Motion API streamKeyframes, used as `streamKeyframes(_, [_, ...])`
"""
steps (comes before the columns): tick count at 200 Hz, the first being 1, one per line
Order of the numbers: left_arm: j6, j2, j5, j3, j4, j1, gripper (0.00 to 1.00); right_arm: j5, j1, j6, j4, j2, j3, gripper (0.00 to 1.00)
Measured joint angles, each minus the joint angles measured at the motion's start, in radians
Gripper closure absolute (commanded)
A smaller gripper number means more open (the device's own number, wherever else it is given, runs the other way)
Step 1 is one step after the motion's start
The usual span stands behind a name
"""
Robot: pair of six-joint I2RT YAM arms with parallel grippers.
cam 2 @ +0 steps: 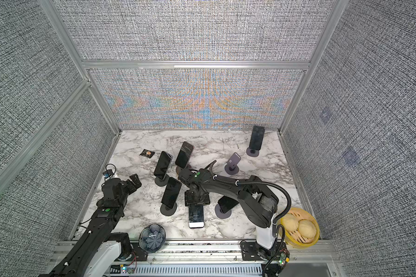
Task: Remove the phone from the phone stand
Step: Place the phone at the bottom-center of the table.
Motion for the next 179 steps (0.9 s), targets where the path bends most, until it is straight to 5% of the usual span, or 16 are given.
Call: streamKeyframes(179, [0.000, -0.018, -0.005, -0.009, 0.014, 0.000, 0.01, 0.060, 0.035, 0.128, -0.011, 0.050, -0.025, 0.21])
